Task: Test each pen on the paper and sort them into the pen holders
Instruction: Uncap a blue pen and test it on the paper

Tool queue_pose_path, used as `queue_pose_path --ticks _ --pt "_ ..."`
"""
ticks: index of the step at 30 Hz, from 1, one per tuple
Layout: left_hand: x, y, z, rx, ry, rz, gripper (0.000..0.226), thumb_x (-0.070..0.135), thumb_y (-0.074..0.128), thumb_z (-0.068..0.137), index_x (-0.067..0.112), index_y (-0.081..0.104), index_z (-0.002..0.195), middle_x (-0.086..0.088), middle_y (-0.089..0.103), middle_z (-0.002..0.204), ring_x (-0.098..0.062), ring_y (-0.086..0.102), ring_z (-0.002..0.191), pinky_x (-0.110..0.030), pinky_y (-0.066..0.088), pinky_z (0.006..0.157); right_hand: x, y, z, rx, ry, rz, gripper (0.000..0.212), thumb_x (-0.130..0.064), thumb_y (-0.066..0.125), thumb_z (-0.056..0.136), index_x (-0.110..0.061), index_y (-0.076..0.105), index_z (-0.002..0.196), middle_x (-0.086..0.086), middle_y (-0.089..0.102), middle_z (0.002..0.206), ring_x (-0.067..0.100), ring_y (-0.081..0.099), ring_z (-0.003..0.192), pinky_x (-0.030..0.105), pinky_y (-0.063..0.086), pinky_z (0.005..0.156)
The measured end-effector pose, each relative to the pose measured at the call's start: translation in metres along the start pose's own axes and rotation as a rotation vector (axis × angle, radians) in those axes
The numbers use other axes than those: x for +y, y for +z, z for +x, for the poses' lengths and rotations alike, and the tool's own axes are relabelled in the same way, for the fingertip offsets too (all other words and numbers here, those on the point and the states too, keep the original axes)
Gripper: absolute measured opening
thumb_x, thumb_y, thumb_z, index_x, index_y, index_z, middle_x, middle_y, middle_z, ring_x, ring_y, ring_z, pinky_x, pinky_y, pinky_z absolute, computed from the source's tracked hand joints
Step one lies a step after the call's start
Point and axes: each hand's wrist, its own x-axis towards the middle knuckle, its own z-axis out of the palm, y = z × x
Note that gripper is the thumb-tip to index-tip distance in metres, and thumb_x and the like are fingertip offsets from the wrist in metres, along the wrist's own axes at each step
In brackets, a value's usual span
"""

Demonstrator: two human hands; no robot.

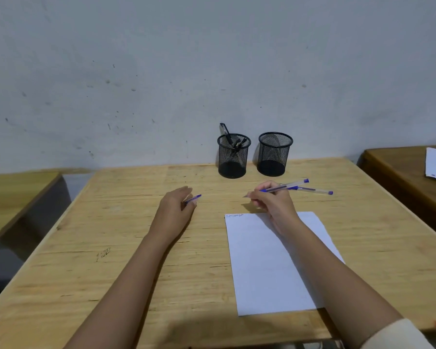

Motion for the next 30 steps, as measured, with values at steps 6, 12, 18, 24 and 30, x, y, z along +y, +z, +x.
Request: queue_pose_path --ticks 6,12,18,24,30 --pt "0.032 0.011 -0.026 -0.418 0.107 -0.179 0.060 0.044 0.049 0.092 0.025 0.028 0.145 0.010 0.023 0.155 -0.003 0.024 0.140 -0.028 0.021 0.116 0.005 0.009 -0.003 -0.001 -0.036 0.024 0.031 0.019 0.059 0.074 -0.006 0.045 0.063 0.008 0.050 0.043 0.010 0.046 0.035 0.016 0.042 0.041" --pt "0.030 0.031 -0.040 -0.511 0.258 0.323 0.061 0.051 0.026 0.097 0.023 0.011 0.149 0.006 0.002 0.159 -0.006 -0.003 0.146 -0.030 0.000 0.119 0.011 0.007 -0.006 -0.045 -0.066 -0.050 0.030 0.018 0.058 0.075 -0.007 0.043 0.065 0.012 0.048 0.050 0.013 0.048 0.038 0.022 0.048 0.050" --pt "0.031 0.032 -0.043 -0.528 0.241 0.365 0.060 0.050 0.022 0.097 0.025 0.005 0.150 0.009 -0.003 0.159 -0.004 -0.007 0.145 -0.028 -0.004 0.119 0.019 0.010 0.000 0.093 -0.029 -0.265 0.042 0.015 0.056 0.063 -0.014 0.029 0.050 0.001 0.029 0.042 0.009 0.031 0.034 0.016 0.030 0.039" --pt "0.031 0.031 -0.043 -0.532 0.243 0.378 0.060 0.050 0.022 0.097 0.025 0.005 0.150 0.008 -0.003 0.159 -0.005 -0.007 0.145 -0.030 -0.003 0.119 0.020 0.013 0.001 0.112 -0.096 -0.437 0.040 0.011 0.057 0.063 -0.013 0.027 0.052 0.005 0.023 0.052 0.011 0.026 0.045 0.015 0.028 0.038" --pt "0.033 0.031 -0.043 -0.540 0.236 0.385 0.060 0.050 0.021 0.097 0.025 0.003 0.149 0.009 -0.004 0.159 -0.005 -0.008 0.145 -0.030 -0.004 0.119 0.021 0.015 -0.002 0.091 -0.114 -0.433 0.040 0.011 0.058 0.066 -0.013 0.028 0.055 0.006 0.024 0.054 0.004 0.026 0.038 0.014 0.027 0.038"
